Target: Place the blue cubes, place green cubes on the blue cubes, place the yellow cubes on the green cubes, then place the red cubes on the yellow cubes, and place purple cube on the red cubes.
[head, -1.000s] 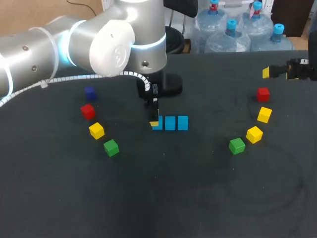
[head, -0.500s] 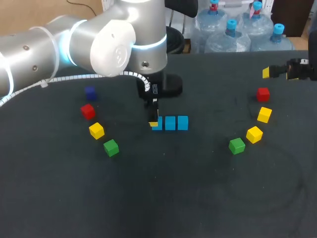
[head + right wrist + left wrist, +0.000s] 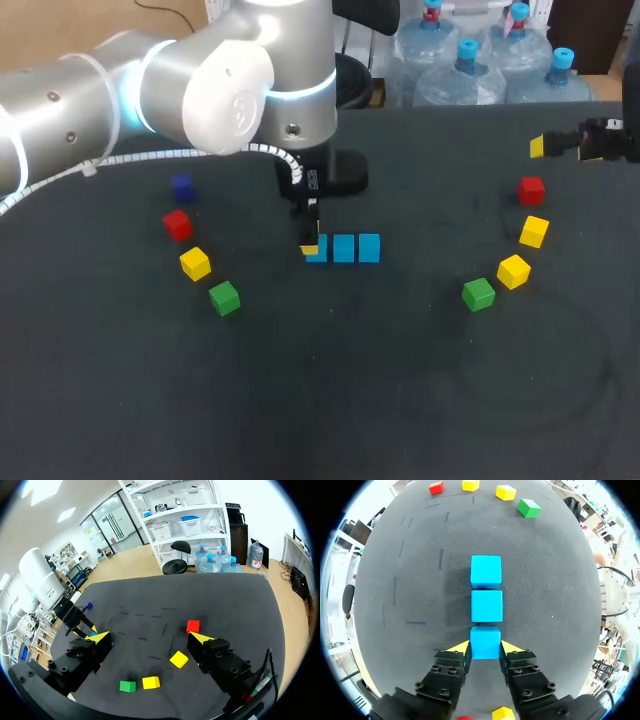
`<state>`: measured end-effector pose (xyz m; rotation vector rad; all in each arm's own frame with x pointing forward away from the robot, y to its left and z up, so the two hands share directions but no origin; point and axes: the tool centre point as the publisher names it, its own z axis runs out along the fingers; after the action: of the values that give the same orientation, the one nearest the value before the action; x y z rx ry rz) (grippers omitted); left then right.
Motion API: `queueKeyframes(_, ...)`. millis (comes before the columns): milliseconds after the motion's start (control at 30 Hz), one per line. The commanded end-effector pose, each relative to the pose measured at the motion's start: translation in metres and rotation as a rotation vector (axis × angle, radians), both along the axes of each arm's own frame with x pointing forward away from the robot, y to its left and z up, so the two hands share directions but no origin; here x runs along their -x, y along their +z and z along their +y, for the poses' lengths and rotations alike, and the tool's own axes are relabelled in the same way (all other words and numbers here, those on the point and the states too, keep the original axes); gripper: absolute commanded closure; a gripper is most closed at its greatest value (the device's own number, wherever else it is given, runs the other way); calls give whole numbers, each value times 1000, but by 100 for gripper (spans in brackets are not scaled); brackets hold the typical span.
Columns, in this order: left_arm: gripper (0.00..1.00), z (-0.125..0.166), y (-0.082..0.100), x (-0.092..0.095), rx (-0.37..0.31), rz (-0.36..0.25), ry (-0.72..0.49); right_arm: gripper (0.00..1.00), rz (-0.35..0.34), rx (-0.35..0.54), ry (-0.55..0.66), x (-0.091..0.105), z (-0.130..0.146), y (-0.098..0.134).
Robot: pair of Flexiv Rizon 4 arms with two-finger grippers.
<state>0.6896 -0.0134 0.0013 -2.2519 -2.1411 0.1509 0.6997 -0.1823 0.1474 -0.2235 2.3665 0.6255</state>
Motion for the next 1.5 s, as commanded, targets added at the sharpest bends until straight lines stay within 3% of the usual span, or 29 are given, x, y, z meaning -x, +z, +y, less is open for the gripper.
queueKeyframes(33,100,0,-3,-3,-1,3,-5,0,0,2,-1,1,0,1)
queueKeyframes(333,100,-1,-3,-4,4,5,-9,0,0,2,-1,1,0,1)
queueKeyframes(367,85,-1,-2,-3,6,7,-12,0,0,2,-1,1,0,1)
queueKeyframes(400,56,-1,-2,-3,7,10,-14,0,0,2,-1,1,0,1)
queueKeyframes(433,0,-1,-2,-3,9,14,-14,0,0,2,-1,1,0,1)
queueKeyframes(933,0,0,3,-4,28,12,21,0,0,2,-1,1,0,1)
queueKeyframes(1333,0,3,22,0,50,-40,72,0,0,2,-1,1,0,1)
queueKeyframes(1500,0,5,39,6,20,-116,133,0,0,2,-1,1,0,1)
